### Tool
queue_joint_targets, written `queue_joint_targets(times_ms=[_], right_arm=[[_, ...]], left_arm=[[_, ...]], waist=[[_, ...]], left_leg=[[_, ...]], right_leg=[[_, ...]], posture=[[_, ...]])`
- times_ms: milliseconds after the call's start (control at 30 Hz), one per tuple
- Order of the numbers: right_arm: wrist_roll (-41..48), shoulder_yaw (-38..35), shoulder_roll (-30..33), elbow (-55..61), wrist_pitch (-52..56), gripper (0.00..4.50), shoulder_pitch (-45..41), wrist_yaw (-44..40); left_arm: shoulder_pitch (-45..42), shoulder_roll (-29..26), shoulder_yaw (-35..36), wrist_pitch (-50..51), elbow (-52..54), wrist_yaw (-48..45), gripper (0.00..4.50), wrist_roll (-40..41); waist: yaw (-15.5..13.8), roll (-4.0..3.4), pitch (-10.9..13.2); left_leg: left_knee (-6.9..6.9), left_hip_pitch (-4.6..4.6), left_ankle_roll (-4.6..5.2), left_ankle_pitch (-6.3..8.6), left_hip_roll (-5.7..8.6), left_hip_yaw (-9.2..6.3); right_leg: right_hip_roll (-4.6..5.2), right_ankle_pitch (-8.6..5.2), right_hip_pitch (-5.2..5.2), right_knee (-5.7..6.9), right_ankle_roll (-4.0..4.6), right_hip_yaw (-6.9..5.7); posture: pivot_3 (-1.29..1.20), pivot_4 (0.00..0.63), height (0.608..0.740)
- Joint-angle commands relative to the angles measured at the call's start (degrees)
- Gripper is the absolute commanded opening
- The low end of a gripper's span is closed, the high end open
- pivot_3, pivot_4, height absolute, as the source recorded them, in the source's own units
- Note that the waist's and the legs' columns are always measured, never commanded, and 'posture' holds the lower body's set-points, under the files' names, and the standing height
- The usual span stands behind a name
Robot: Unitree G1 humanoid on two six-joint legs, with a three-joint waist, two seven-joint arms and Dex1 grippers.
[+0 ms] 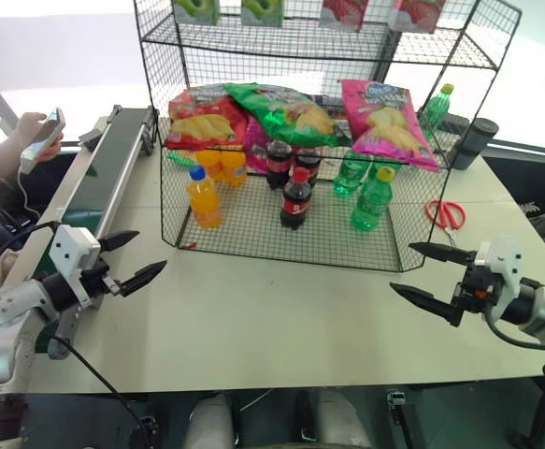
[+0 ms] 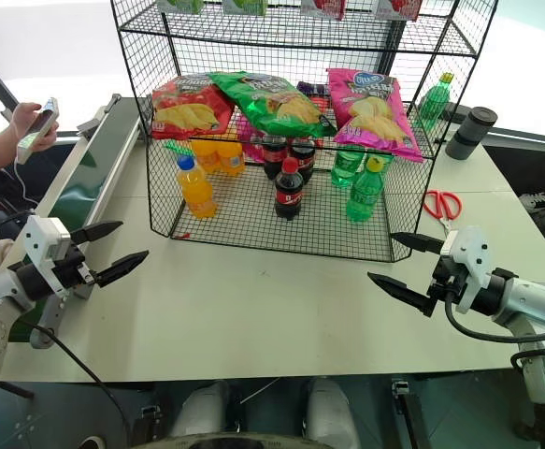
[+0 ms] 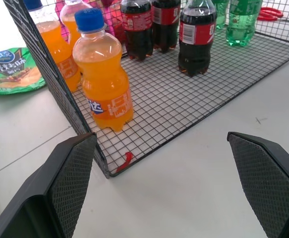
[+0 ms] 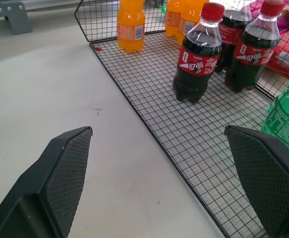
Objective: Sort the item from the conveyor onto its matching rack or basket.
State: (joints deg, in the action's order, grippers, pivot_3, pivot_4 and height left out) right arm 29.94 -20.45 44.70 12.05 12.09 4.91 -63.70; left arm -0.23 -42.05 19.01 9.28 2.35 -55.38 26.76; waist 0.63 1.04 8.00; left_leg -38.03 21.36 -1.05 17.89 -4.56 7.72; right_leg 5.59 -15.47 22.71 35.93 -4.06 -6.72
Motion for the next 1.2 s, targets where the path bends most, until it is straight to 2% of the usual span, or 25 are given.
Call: queue_joint_targets(times_ms=[33,333,1200], right_arm=[[0.03,-0.30,0.87,0.58,-0.71,4.46,-0.67,-0.13],[-0.16,-0.21,0.36,1.10,-1.39,4.46,1.51,-0.62],[-2.03,1.68,0.21,-1.06,-3.30,4.46,-0.78,-0.64]], left_arm=[[-0.21,0.33,0.94,-1.41,1.79,0.67,4.50,0.07],[0.96,0.12,0.83,-0.88,3.54,0.42,4.50,0.39],[-0.18,2.58,-0.73,-3.33,2.44,1.92,4.50,-1.05]], waist=[[0.00,0.00,0.00],[-0.01,0.00,0.00],[-0.01,0.01,-0.01]], left_leg=[[0.00,0.00,0.00,0.00,0.00,0.00],[0.00,0.00,0.00,0.00,0.01,0.00],[-0.02,-0.01,-0.01,-0.01,0.03,0.00]], right_leg=[[0.00,0.00,0.00,0.00,0.00,0.00],[0.00,0.00,0.00,0.00,0.00,0.00],[0.00,0.00,0.00,0.05,0.00,0.00]], posture=[[0.00,0.150,0.726],[0.00,0.150,0.726],[0.00,0.150,0.726]])
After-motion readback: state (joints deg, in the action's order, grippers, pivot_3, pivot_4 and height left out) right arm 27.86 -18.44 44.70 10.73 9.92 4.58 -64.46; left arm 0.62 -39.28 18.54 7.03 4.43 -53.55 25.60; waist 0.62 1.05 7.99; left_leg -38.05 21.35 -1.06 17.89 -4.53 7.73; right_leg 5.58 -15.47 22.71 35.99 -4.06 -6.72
